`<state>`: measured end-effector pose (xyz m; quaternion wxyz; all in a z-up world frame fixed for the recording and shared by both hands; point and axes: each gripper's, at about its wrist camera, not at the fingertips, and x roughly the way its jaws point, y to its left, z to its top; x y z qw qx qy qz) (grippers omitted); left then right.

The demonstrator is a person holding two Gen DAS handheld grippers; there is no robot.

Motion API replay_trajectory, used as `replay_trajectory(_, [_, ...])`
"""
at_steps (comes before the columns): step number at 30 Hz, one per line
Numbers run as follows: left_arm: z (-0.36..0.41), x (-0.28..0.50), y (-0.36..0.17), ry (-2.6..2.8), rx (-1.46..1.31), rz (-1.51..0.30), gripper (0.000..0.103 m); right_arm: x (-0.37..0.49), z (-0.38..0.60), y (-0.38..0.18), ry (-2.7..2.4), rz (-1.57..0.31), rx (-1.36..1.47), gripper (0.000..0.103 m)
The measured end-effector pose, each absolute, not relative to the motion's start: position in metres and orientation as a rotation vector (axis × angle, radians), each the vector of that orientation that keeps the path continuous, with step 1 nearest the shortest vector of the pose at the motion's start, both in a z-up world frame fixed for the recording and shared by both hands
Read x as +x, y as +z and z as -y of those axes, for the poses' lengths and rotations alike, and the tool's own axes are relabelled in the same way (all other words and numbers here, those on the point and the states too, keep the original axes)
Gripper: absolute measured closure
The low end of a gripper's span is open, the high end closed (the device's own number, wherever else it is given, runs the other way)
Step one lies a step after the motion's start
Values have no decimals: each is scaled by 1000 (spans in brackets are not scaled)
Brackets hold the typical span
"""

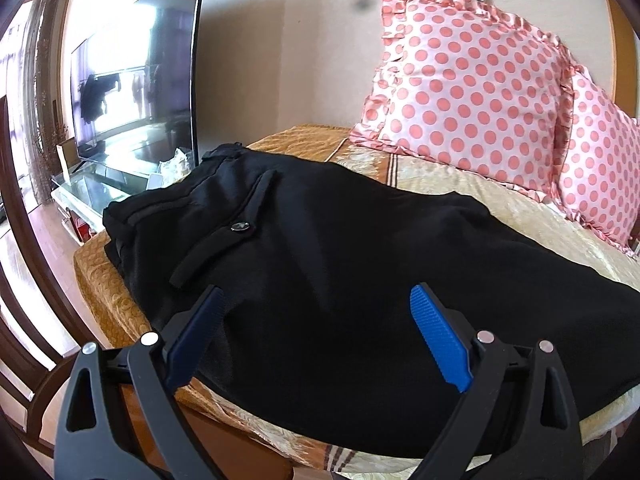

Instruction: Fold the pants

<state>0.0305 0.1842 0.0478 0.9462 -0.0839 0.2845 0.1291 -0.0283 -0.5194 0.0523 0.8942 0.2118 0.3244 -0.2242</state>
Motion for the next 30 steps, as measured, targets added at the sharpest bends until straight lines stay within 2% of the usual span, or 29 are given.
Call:
replay_trajectory(4, [-179, 30, 52, 253, -167, -570, 10, -27, 497, 52, -342, -640, 459, 54])
replay_trajectory(8, [-176, 29, 53, 241, -167, -567, 9, -20, 494, 50, -385, -616, 469, 56])
replay_trajectory(11, [-175, 27, 54, 237, -167, -564, 8, -21, 509, 48, -426, -578, 546, 67])
replay_trajectory(13, [-177, 26, 54, 240, -171, -562, 8, -23, 517, 46, -452, -560, 575, 82])
replay_trajectory(16, [-180, 25, 54, 244, -178, -563, 8, -22, 524, 43, -435, -546, 606, 97])
replay_trajectory(24, [-186, 21, 55, 246, -204, -549, 8, 3, 466, 108, -244, -438, 440, 97])
replay_trajectory(30, [-183, 16, 58, 235, -211, -540, 8, 57, 345, 155, 131, -408, 324, 97])
